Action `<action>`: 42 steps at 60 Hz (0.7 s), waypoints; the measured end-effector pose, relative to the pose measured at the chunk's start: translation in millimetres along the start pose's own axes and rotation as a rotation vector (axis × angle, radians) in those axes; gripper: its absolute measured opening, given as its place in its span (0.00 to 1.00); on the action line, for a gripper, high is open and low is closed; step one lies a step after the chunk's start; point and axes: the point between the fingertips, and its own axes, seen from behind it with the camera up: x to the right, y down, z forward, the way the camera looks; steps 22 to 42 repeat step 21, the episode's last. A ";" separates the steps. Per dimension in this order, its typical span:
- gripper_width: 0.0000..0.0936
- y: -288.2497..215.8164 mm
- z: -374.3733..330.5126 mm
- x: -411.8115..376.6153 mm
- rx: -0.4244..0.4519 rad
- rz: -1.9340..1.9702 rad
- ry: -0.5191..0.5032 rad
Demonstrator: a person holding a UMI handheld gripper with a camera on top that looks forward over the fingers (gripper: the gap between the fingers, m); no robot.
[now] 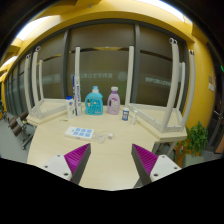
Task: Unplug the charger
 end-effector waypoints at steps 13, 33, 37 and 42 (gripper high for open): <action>0.91 -8.3 -33.6 -8.3 0.022 0.003 -0.008; 0.91 -10.3 -35.9 -10.4 0.022 0.024 0.007; 0.91 -10.3 -35.9 -10.4 0.022 0.024 0.007; 0.91 -10.3 -35.9 -10.4 0.022 0.024 0.007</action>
